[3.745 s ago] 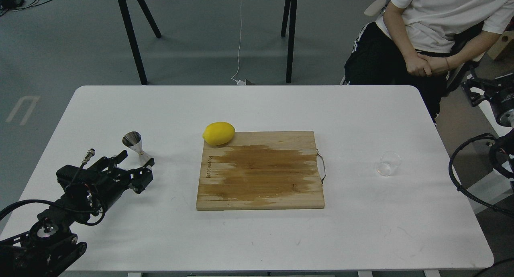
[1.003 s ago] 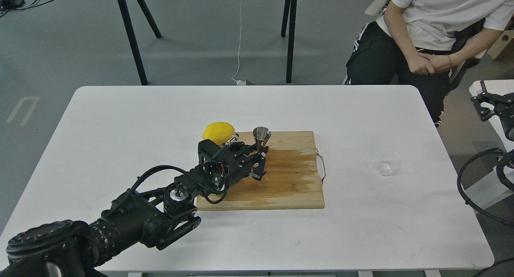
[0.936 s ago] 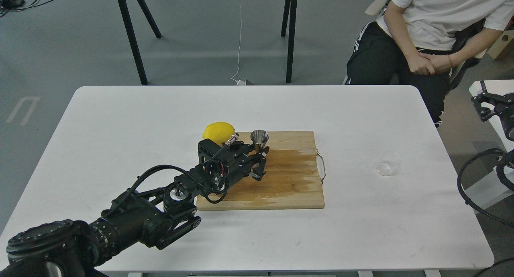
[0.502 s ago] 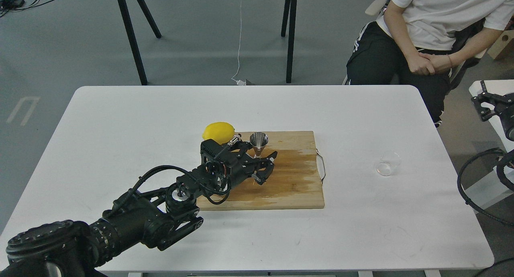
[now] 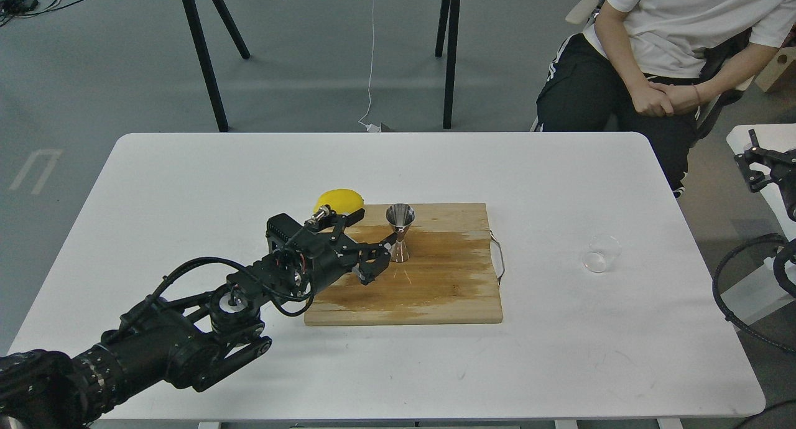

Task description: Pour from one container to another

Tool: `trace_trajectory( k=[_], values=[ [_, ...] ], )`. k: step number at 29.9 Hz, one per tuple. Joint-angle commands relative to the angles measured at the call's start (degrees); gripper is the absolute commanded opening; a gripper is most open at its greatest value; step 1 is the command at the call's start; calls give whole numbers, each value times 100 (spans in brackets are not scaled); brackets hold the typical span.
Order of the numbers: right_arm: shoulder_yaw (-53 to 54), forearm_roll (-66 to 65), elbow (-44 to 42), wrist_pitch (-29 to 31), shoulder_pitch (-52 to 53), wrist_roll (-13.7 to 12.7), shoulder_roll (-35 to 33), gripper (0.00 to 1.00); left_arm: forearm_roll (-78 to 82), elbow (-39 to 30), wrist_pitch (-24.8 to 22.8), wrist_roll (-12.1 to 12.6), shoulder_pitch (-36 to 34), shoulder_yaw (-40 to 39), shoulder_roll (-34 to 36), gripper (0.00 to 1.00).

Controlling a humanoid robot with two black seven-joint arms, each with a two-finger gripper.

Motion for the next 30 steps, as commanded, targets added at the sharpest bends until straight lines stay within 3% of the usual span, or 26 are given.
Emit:
trace_trajectory(
  k=[1, 8, 13, 16, 19, 21, 23, 25, 27, 30],
  values=[
    [-9, 0, 0, 0, -11, 7, 15, 100, 0, -513, 127, 9, 121, -26, 437, 81],
    [0, 0, 0, 0, -54, 7, -2, 100, 0, -1770, 154, -8, 798, -509, 1368, 85],
    [0, 0, 0, 0, -230, 7, -28, 100, -89, -2193, 154, -69, 799, -1009, 1949, 85],
    [0, 0, 0, 0, -265, 7, -90, 100, -1719, -2176, -4, -105, 763, -1361, 2037, 87],
    [0, 0, 0, 0, -265, 7, -99, 100, -3425, -2176, -145, -131, 728, -1712, 2108, 95],
    [-9, 0, 9, 0, -265, 7, -99, 100, -4427, -2176, -180, -393, 728, -1967, 2099, 97],
    [0, 18, 26, 0, -300, -20, -108, 100, -5254, -2167, -338, -1016, 702, -2143, 2099, 98],
    [70, 175, 44, 0, -344, -46, -178, 100, -6089, -2115, -810, -1657, 615, -2354, 2099, 98],
    [158, 386, 62, 0, -327, -64, -204, 100, -6845, -2001, -1373, -1897, 500, -2582, 2090, 98],
    [132, 378, 53, 0, -126, -64, -266, 100, -8163, -1693, -2165, -1933, 447, -3056, 2038, 99]
  ],
)
